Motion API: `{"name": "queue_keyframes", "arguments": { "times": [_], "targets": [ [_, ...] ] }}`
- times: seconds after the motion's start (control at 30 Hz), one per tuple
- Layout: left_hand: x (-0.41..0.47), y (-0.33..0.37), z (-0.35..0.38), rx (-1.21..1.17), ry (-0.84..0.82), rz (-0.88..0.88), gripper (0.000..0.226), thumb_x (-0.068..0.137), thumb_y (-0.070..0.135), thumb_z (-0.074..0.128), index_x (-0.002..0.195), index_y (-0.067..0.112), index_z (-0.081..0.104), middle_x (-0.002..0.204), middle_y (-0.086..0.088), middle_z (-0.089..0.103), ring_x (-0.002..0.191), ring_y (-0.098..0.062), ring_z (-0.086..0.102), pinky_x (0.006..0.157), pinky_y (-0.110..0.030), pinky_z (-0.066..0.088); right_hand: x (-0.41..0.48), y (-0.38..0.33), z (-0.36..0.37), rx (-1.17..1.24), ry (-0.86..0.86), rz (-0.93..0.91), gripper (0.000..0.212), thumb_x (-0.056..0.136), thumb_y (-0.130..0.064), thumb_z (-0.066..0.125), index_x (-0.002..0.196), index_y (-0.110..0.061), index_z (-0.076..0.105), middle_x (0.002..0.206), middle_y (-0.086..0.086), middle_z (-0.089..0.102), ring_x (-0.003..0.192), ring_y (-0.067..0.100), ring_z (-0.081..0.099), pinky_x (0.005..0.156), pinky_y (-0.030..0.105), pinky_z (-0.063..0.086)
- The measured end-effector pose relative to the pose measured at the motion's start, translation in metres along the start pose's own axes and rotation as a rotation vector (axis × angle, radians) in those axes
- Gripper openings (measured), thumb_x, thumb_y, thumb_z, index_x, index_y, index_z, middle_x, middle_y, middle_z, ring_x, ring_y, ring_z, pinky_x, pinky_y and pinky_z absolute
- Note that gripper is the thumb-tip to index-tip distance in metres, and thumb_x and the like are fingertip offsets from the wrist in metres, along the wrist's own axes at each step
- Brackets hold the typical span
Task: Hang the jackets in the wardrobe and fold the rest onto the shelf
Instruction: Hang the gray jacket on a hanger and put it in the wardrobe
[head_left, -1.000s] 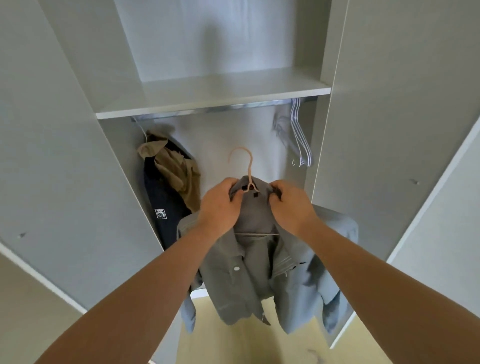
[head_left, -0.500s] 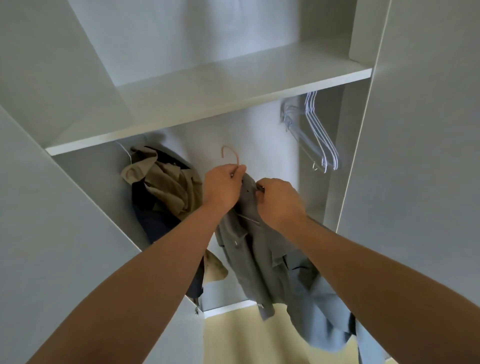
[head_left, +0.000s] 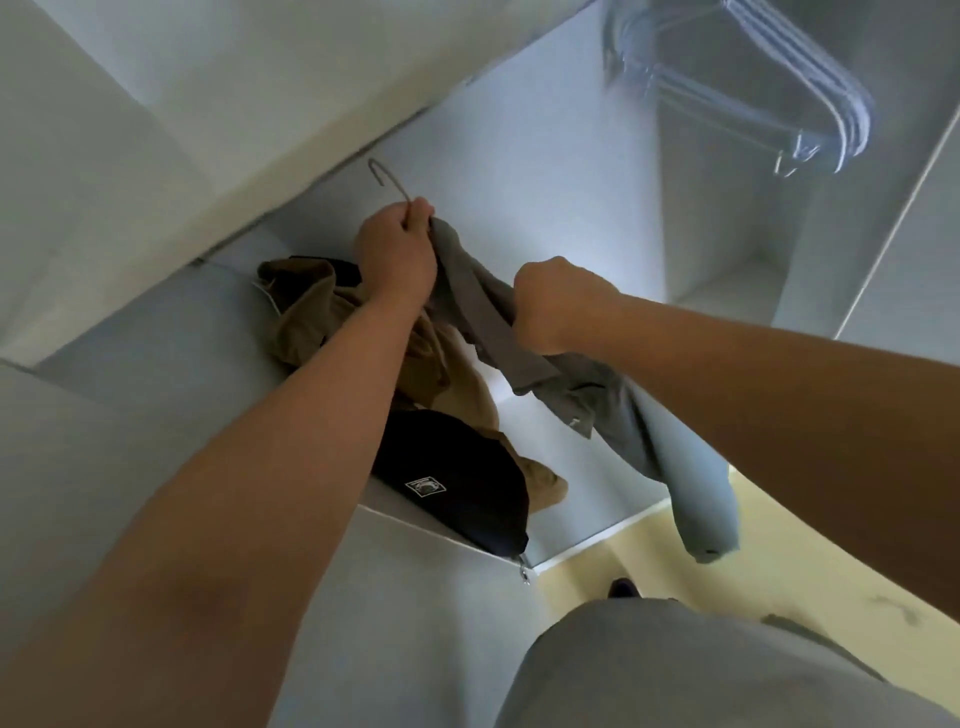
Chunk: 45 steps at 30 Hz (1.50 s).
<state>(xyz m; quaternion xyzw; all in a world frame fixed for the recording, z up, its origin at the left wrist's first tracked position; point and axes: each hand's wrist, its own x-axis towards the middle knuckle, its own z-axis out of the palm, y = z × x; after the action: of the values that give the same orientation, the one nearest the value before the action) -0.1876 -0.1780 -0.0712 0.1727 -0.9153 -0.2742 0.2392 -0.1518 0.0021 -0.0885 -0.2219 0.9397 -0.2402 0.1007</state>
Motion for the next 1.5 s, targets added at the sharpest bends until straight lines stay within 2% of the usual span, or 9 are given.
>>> {"name": "queue_keyframes", "arguments": {
  "times": [0.23, 0.37, 0.47, 0.67, 0.8, 1.0, 1.1, 1.37, 1.5],
  "targets": [
    [0.048, -0.052, -0.006, -0.016, 0.051, -0.014, 0.036, 0.107, 0.03, 0.044, 0.105, 0.013, 0.075, 0.098, 0.002, 0.071, 0.084, -0.006, 0.058, 0.06, -0.007, 0.035, 0.036, -0.044, 0.034, 0.012, 0.036, -0.075, 0.032, 0.084, -0.006, 0.058, 0.061, -0.018, 0.039, 0.065, 0.002, 0.046, 0.052, 0.016, 0.046, 0.046, 0.022, 0.031],
    [0.069, -0.062, -0.01, -0.057, 0.083, -0.029, 0.034, 0.106, 0.027, 0.045, 0.097, 0.014, 0.075, 0.088, 0.007, 0.067, 0.081, -0.006, 0.059, 0.061, -0.005, 0.04, 0.051, -0.056, 0.046, 0.023, 0.076, -0.128, 0.034, 0.083, -0.002, 0.056, 0.062, -0.019, 0.035, 0.066, 0.0, 0.039, 0.052, 0.015, 0.04, 0.046, 0.024, 0.028],
    [0.075, -0.07, -0.011, -0.078, 0.08, -0.01, 0.036, 0.106, 0.026, 0.044, 0.1, 0.011, 0.076, 0.095, 0.001, 0.074, 0.083, -0.006, 0.062, 0.065, -0.005, 0.04, 0.061, -0.061, 0.052, 0.06, 0.083, -0.133, 0.035, 0.082, 0.0, 0.056, 0.061, -0.018, 0.035, 0.066, 0.0, 0.039, 0.052, 0.015, 0.039, 0.045, 0.023, 0.028],
    [0.066, -0.077, -0.016, -0.107, 0.356, 0.093, 0.033, 0.105, 0.016, 0.047, 0.096, 0.006, 0.078, 0.095, -0.006, 0.077, 0.083, 0.012, 0.049, 0.065, 0.004, 0.031, 0.071, -0.065, 0.068, 0.067, 0.118, -0.183, 0.04, 0.083, -0.002, 0.057, 0.064, -0.021, 0.028, 0.067, -0.002, 0.03, 0.052, 0.013, 0.032, 0.046, 0.025, 0.022],
    [0.082, -0.088, -0.026, 0.019, 0.363, 0.0, 0.037, 0.108, 0.026, 0.042, 0.113, 0.012, 0.076, 0.113, -0.002, 0.076, 0.102, -0.013, 0.066, 0.071, -0.002, 0.031, 0.083, -0.081, 0.069, 0.047, 0.136, -0.183, 0.04, 0.082, -0.003, 0.062, 0.064, -0.021, 0.031, 0.067, 0.0, 0.033, 0.052, 0.015, 0.033, 0.053, 0.031, 0.036],
    [0.095, -0.116, -0.032, 0.22, 0.277, -0.07, 0.046, 0.109, 0.038, 0.035, 0.128, 0.013, 0.069, 0.125, -0.009, 0.07, 0.117, -0.027, 0.061, 0.09, -0.026, 0.037, 0.096, -0.099, 0.074, -0.008, 0.125, -0.207, 0.039, 0.079, 0.0, 0.064, 0.059, -0.019, 0.035, 0.063, 0.001, 0.036, 0.048, 0.017, 0.035, 0.049, 0.03, 0.036],
    [0.099, -0.121, -0.033, 0.205, 0.274, -0.087, 0.046, 0.109, 0.038, 0.038, 0.123, 0.011, 0.072, 0.122, -0.009, 0.071, 0.115, -0.027, 0.062, 0.09, -0.026, 0.038, 0.103, -0.103, 0.075, 0.008, 0.116, -0.234, 0.036, 0.081, -0.001, 0.058, 0.059, -0.019, 0.037, 0.064, 0.001, 0.036, 0.05, 0.015, 0.036, 0.043, 0.025, 0.026],
    [0.101, -0.12, -0.034, 0.148, 0.259, -0.086, 0.041, 0.103, 0.033, 0.049, 0.089, 0.003, 0.073, 0.097, -0.016, 0.074, 0.091, -0.028, 0.063, 0.065, -0.019, 0.024, 0.117, -0.106, 0.094, 0.101, 0.043, -0.244, 0.039, 0.094, -0.012, 0.058, 0.06, -0.017, 0.039, 0.063, -0.001, 0.043, 0.052, 0.013, 0.042, 0.042, 0.024, 0.026],
    [0.103, -0.12, -0.036, 0.206, 0.221, -0.071, 0.036, 0.102, 0.031, 0.049, 0.073, 0.012, 0.057, 0.084, -0.013, 0.07, 0.075, -0.021, 0.052, 0.065, -0.023, 0.024, 0.12, -0.107, 0.1, 0.091, 0.025, -0.249, 0.036, 0.094, -0.013, 0.058, 0.064, -0.018, 0.04, 0.066, -0.001, 0.044, 0.053, 0.012, 0.044, 0.043, 0.024, 0.028]
  ]
}}
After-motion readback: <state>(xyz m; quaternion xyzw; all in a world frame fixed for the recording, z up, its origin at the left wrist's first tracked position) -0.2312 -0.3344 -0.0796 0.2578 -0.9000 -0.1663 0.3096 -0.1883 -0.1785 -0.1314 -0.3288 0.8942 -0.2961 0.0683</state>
